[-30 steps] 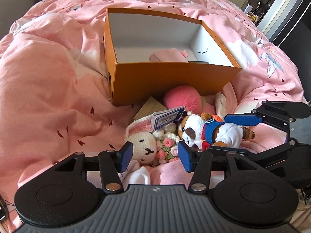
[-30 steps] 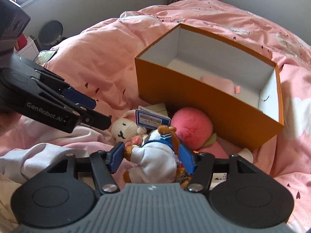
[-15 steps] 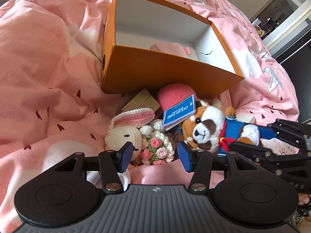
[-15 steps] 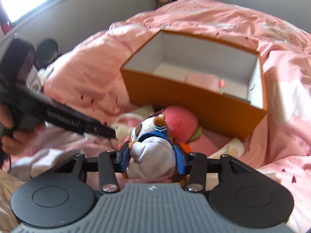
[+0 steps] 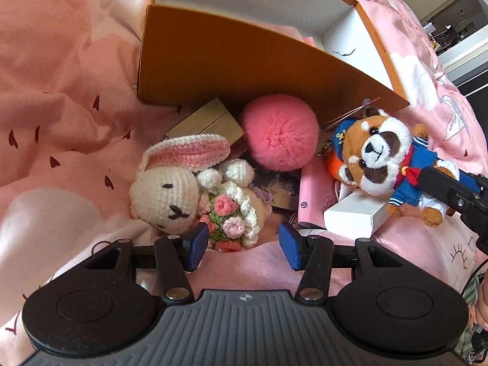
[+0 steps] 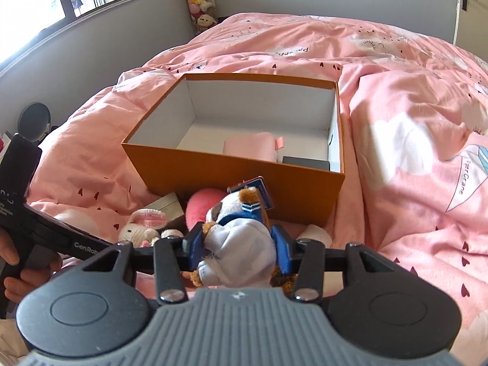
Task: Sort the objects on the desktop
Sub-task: 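Grasp the plush sailor dog with the right tool while the left tool grasps the crochet bunny, then lift and carry the dog and bunny toward the orange box with both tools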
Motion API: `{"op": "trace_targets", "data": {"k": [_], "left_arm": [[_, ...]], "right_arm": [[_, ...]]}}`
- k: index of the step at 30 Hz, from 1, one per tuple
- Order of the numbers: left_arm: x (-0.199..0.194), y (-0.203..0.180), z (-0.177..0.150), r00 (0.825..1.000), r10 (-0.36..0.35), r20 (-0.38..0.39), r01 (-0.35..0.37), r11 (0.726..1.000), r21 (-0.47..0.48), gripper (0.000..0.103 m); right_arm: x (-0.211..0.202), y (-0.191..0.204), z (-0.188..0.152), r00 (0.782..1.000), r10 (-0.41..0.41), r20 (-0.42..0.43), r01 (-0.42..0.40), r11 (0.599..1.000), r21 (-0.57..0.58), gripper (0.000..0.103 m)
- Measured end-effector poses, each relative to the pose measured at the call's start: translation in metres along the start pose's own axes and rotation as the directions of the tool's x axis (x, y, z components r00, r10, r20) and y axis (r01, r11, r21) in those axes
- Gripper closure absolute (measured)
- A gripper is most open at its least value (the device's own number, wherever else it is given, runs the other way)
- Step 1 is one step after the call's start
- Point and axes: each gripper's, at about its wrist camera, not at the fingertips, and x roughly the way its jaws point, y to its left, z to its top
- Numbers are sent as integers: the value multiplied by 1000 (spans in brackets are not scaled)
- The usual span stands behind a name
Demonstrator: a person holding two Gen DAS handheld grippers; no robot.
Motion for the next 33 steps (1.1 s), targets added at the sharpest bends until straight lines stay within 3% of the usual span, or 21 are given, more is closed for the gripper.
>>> {"op": "trace_targets", "data": {"k": [7,14,19,23,27,30,33], "left_arm": [[24,4,1,998,57,-37,-59,997,-58,42],[42,14,1,999,25,-43,-32,989,-147,34],[32,15,-8,1000,24,3,-23,993,-120,44],[11,9,-16,999,23,34,-23,1000,-1,50],[-11,2,-23,998,37,54,-45,989,142,53],[-28,-11,-23,995,53,82,-72,964,257,54],[-46,-23,-22,993,64,104,-100,915,391,54]], "right_arm": [[8,-22,-16,998,-47,-45,50,998,47,55],[19,-37,-22,997,-49,-63,55,994,94,54],[26,-37,-21,997,-50,-56,56,993,100,57],[18,-34,-21,998,-39,-44,43,996,77,60],[8,-30,-17,1000,4,-22,-2,995,98,61],[4,-22,-10,999,36,4,-36,995,97,63],[8,-13,-2,997,69,17,-71,992,103,64]]}}
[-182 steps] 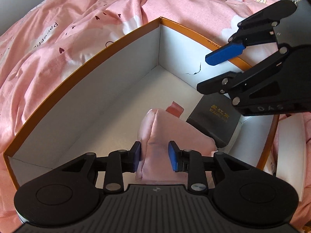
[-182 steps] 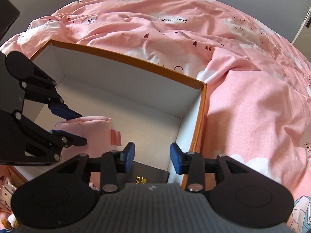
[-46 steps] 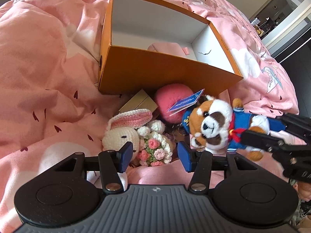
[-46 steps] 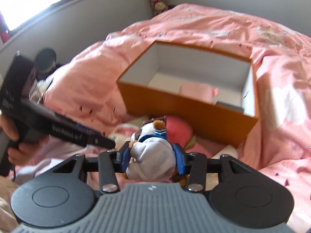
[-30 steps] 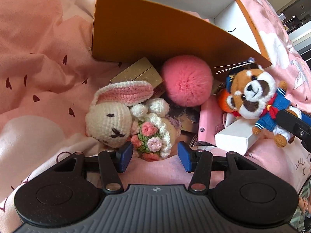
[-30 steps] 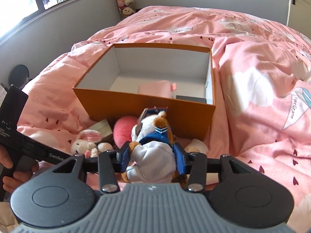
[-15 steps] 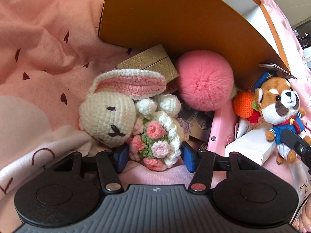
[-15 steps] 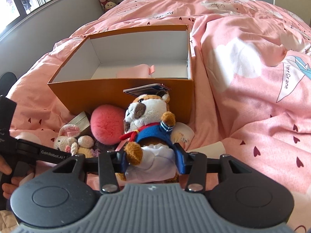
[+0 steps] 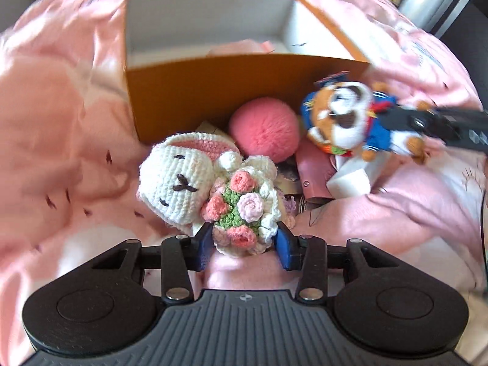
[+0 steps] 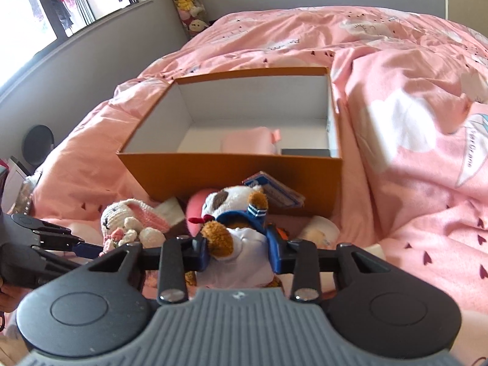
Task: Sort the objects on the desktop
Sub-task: 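Lift and carry the dog and bunny toward the orange box with both tools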
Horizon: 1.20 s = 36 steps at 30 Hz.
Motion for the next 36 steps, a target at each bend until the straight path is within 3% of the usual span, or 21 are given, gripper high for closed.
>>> {"op": "trace_targets", "data": {"k": [3,7,11,13,19,23,28,32,36], "left_arm": [[-11,-4,8,1000,3,-20,0,990,141,54],[-10,-9,14,998,16,-64,5,952,307,54],[2,-6,15,995,25,-100,18,914,405,54],[10,0,18,992,18,-127,36,914,404,53],[22,16,15,991,-10,-137,53,948,315,49],[20,22,8,992,-6,-125,34,974,223,45],[14,37,1,996,-41,-84,43,999,23,37],[9,53,2,995,-90,-44,83,984,-155,28],[17,72,1,990,-126,-59,98,933,-345,25]], "right_arm": [[8,10,6,999,42,6,-43,999,22,64],[22,21,7,996,88,18,-90,993,83,64],[50,23,-1,992,128,-20,-122,974,192,64],[61,23,-6,987,151,-51,-136,964,228,64],[78,30,-14,978,131,-161,-102,979,179,59],[84,43,-15,974,70,-217,-66,997,27,58],[84,55,-15,966,18,-257,-58,987,-151,50],[84,61,-13,961,-6,-275,-67,965,-255,48],[88,57,-7,950,18,-312,-106,957,-269,48]]}}
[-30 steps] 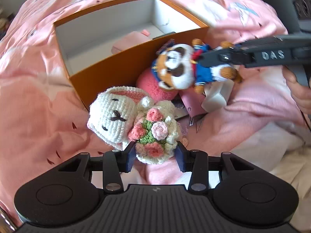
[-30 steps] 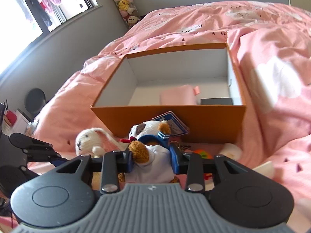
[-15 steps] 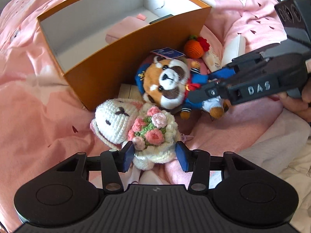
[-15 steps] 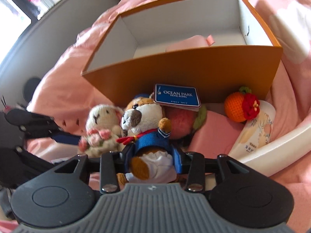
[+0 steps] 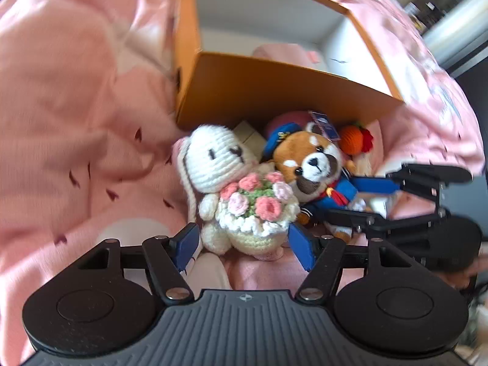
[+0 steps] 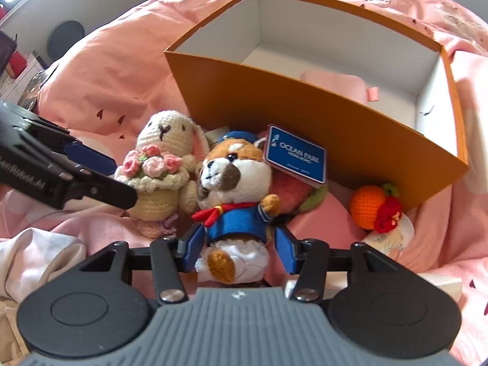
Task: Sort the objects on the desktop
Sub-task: 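Lift and carry the dog and bunny toward the orange box with both tools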
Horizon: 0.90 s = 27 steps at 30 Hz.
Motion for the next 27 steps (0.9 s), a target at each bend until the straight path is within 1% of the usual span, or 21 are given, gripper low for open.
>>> {"op": "trace_targets", "data": {"k": [2,3,4,7,9,12,14,19,21,27], "left_arm": [[5,6,3,1000,-29,-1,29,997,-71,23],[8,6,3,999,-33,0,33,996,-84,23],[10,4,4,999,-34,0,34,996,-83,23],[19,0,5,1000,-30,-2,29,996,-85,19],[25,-1,6,999,-36,-1,36,995,-97,18],[33,-2,5,999,-39,23,42,993,-111,16],[39,-4,4,999,-25,37,30,993,-116,14],[48,-12,1,996,52,68,-47,995,-84,14],[50,-15,1,996,61,72,-56,996,-76,15],[45,-17,0,994,71,85,-67,997,-45,22]], "right_arm": [[6,0,3,1000,3,-16,-3,1000,-5,48],[8,0,4,1000,-1,-23,1,1000,-10,48],[10,0,5,1000,-2,-29,2,1000,-10,49],[16,-2,7,999,26,-42,-26,1000,8,50],[20,-3,9,998,33,-49,-32,999,16,58],[26,-3,9,998,34,-49,-33,999,28,60],[29,-4,9,998,40,-48,-38,999,37,61],[31,-4,6,998,50,-42,-48,998,44,61],[30,-4,4,998,50,-37,-48,998,48,62],[25,-1,0,999,44,-22,-43,998,47,64]]}}
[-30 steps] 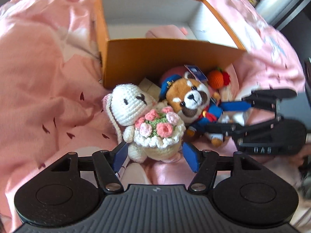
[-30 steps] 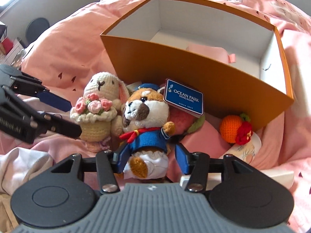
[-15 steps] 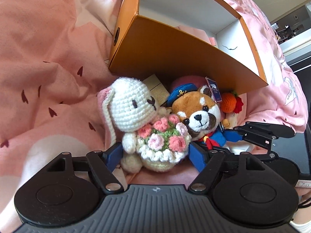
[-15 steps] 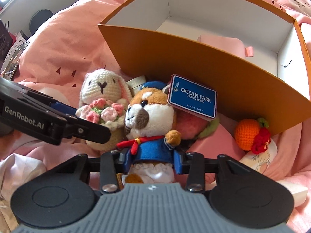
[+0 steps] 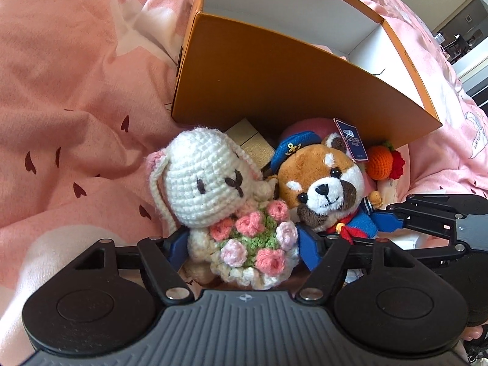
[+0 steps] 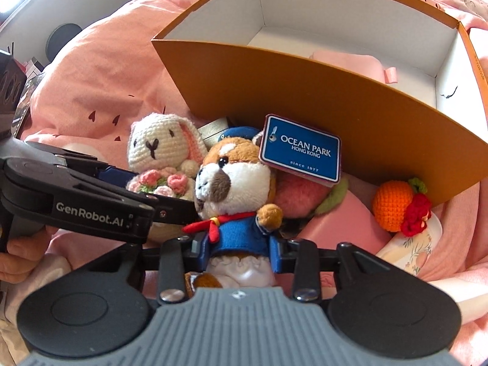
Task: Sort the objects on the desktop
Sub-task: 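Lift and carry the dog and bunny toward the orange box with both tools, then lower the dog and bunny into the orange box with both tools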
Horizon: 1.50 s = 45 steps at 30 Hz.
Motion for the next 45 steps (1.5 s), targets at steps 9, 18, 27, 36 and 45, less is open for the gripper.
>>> {"op": "trace_targets", "data": {"k": [9,18,27,36,45], "left_arm": [[-20,-8,-5,1000,-11,10,10,997,80,31],[-63,-25,-6,998,-46,35,38,975,217,32],[-115,-46,20,986,-102,131,52,939,339,32],[-130,-65,71,972,-109,210,11,908,418,32],[-95,-65,134,991,-56,118,0,904,428,32]], "right_arm": [[-19,-4,-2,999,21,43,-21,1000,8,66],[-69,-4,-5,987,54,151,-58,998,17,66],[-118,-17,6,954,66,291,-88,994,61,66],[-127,-46,51,916,67,396,-139,978,154,66],[-84,-78,97,919,87,384,-202,941,271,66]]}}
